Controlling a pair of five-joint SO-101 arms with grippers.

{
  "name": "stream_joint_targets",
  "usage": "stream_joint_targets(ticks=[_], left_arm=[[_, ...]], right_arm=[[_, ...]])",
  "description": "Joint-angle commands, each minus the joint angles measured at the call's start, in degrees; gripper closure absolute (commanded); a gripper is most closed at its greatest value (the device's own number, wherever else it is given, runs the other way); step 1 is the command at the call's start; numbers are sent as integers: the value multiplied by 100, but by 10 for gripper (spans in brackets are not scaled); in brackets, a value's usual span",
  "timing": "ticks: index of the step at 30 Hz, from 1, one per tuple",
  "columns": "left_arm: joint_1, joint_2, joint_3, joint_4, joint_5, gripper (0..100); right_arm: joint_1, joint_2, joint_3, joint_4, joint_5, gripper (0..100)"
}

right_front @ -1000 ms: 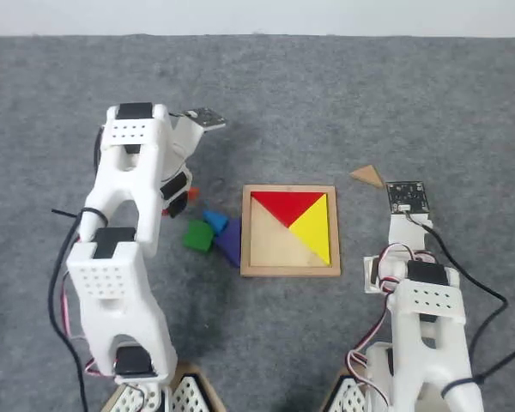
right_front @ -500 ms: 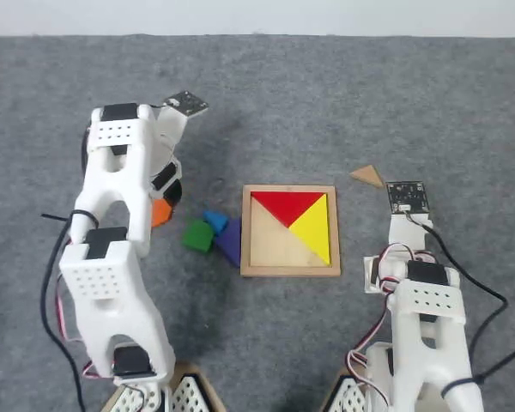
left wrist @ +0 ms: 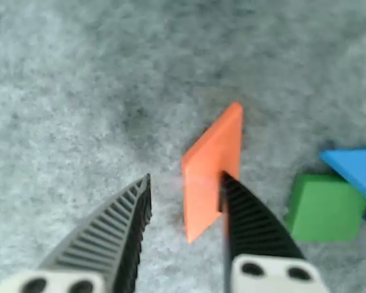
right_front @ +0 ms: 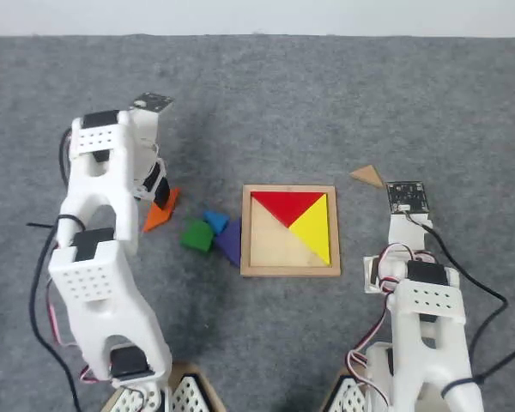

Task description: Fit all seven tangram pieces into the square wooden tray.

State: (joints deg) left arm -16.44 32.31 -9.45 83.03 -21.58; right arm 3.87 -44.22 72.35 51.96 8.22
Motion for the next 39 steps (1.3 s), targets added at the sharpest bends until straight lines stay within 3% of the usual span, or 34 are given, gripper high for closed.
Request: stream_joint_targets(ticks=[1, 12, 18, 22, 30, 34, 39], left_arm=[[44, -352, 435, -501, 202, 781], [79, -352, 910, -756, 193, 790], [176, -360, 1226, -914, -44, 944], [255, -396, 1218, -914, -149, 986], [527, -396, 989, -765, -202, 983], [492, -352, 901, -800, -202, 924], [475, -448, 875, -695, -413, 989]], right_arm=[[84, -189, -44, -92, 9, 728], [84, -189, -44, -92, 9, 728], [84, -189, -44, -84, 9, 728], [84, -189, -44, -84, 9, 728], [84, -189, -44, -84, 9, 728], [84, -189, -44, -84, 9, 728], [84, -189, -44, -92, 9, 728]])
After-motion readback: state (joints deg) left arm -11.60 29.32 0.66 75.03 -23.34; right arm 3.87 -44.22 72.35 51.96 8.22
